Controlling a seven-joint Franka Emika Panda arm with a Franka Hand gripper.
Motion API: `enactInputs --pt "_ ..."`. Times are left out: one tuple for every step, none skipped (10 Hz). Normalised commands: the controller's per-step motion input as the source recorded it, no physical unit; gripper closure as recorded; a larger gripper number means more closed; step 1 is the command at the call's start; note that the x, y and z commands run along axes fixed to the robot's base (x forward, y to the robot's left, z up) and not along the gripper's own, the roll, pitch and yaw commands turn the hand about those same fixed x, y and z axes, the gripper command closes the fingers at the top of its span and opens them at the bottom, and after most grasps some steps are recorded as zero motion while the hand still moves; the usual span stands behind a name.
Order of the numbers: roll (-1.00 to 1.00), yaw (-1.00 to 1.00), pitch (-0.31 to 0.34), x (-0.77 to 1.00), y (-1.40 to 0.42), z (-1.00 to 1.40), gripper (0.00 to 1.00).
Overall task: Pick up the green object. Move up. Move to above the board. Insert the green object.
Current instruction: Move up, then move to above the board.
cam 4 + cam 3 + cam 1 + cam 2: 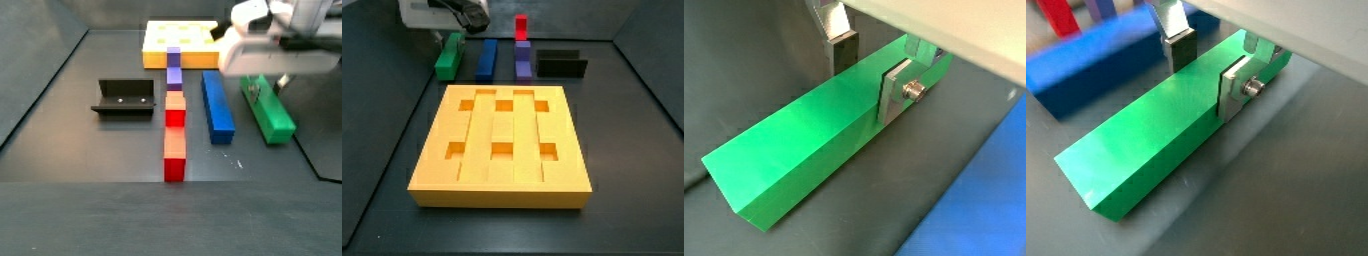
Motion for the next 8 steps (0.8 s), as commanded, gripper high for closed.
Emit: enactInputs --pt "0.01 0.00 0.101 -0.10 0.00 0.62 1.00" --pt "0.06 -0.01 0.085 -0.11 0.01 0.36 1.00" --pt "0.00 0.00 0.000 0.00 0.00 1.40 1.00" --pt "-0.01 0.00 0.033 -0.03 0.00 1.40 1.00" --pt "0.01 0.00 0.041 -0.05 0.00 1.40 1.00" --pt "0.05 0.00 0.006 -0.05 0.00 1.40 1.00" --pt "0.02 0.00 0.025 -0.01 0.00 1.40 1.00" --pt "0.00 0.00 0.064 0.00 0.01 1.40 1.00"
